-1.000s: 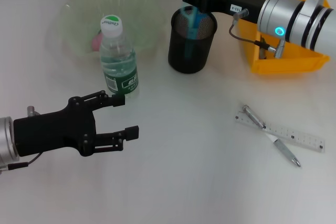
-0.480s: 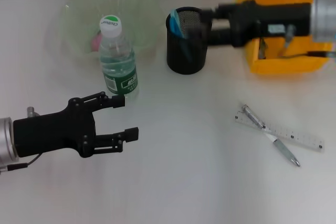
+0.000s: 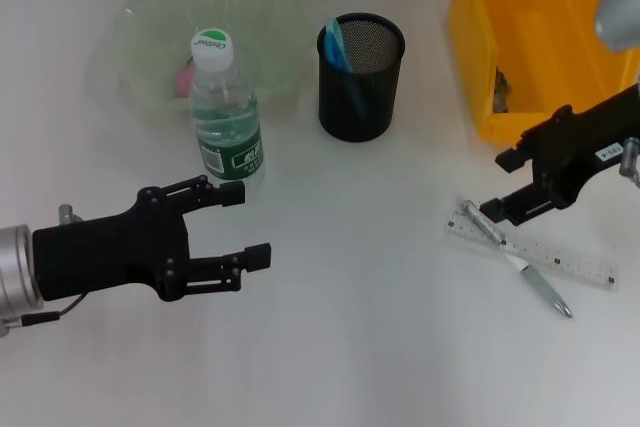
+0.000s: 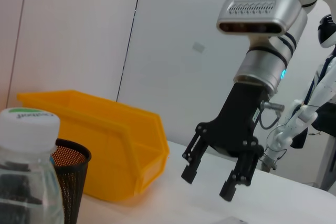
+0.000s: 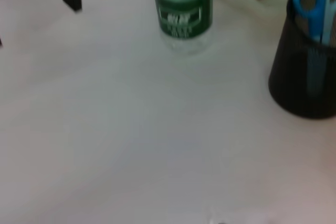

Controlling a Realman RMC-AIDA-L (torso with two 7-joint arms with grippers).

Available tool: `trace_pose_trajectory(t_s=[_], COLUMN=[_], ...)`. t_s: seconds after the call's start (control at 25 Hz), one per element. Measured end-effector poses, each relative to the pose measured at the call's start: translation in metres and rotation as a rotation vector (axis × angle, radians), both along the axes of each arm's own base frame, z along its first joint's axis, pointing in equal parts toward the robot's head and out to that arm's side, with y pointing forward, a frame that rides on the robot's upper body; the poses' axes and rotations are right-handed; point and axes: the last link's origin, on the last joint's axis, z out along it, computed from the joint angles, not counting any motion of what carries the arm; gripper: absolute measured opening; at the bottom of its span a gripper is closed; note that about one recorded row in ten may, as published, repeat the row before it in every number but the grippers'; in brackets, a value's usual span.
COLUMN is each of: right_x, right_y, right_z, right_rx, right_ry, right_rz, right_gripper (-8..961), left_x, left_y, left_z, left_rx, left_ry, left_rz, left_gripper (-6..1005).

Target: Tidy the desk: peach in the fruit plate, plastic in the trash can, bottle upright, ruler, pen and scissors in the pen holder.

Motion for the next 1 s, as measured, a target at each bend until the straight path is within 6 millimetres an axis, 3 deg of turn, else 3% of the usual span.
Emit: trace_pose_trajectory(t_s=[0.4, 1.0], right_x=[0.004, 0.000], right_y=[0.002, 0.006], right_z=[-0.038, -0.073], right_rx=[-0.056, -0.073], right_ry=[-0.090, -0.097], right_rz=[0.062, 0.117], right_gripper=[710, 643], left_x=[0.002, 0.002], left_y=[0.001, -0.001], left_z=[-0.001, -0.004], left_rx=[-0.004, -0.013], left_ry=[-0.005, -0.005], left_rz=[-0.001, 0.000], left_gripper=[859, 859])
